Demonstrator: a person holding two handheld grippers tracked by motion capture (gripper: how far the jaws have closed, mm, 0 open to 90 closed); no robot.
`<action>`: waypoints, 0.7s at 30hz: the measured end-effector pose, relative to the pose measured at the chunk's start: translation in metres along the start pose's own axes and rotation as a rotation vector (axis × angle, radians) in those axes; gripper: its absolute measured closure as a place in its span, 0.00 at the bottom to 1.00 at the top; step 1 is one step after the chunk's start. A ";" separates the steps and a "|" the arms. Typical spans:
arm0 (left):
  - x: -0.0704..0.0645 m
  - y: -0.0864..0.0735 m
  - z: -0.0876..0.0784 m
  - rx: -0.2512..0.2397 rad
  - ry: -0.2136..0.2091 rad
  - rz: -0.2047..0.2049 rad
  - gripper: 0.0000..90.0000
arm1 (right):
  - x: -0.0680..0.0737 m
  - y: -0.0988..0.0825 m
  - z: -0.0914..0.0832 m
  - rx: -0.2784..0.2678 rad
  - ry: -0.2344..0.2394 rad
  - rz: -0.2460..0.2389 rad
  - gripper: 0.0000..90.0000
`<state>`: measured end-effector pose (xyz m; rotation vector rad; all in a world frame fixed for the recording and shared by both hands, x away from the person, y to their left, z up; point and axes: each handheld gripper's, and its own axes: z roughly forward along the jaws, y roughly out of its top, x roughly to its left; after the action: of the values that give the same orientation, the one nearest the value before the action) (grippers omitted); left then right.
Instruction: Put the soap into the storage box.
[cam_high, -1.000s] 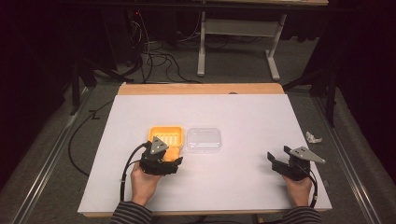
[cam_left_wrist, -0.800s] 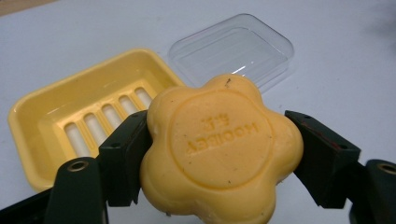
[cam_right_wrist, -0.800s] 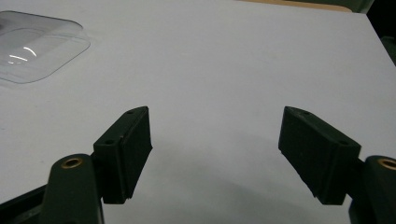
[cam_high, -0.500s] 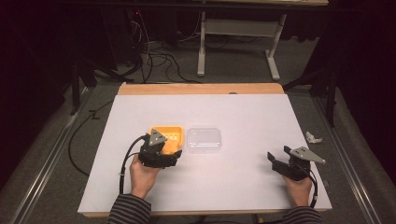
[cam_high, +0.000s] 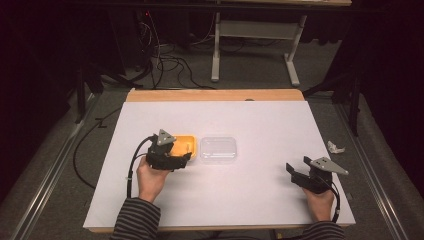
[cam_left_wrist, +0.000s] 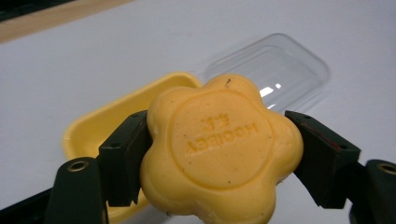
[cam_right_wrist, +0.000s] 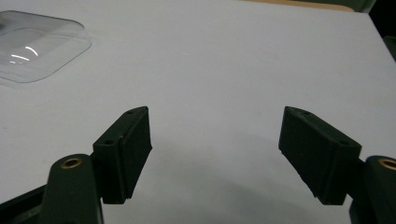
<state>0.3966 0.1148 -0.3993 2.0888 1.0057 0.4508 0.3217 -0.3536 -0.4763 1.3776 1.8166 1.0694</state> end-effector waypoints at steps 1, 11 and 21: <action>0.003 0.003 -0.001 0.011 0.001 0.013 0.31 | 0.001 0.000 -0.001 -0.005 -0.005 0.002 0.29; 0.010 0.017 0.012 0.017 0.013 0.014 0.31 | 0.002 0.001 0.001 0.011 -0.008 -0.019 0.29; 0.016 0.026 0.023 0.017 0.022 -0.018 0.31 | 0.002 0.000 0.000 0.001 -0.010 -0.012 0.29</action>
<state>0.4331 0.1061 -0.3946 2.0925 1.0432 0.4586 0.3214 -0.3518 -0.4763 1.3689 1.8164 1.0538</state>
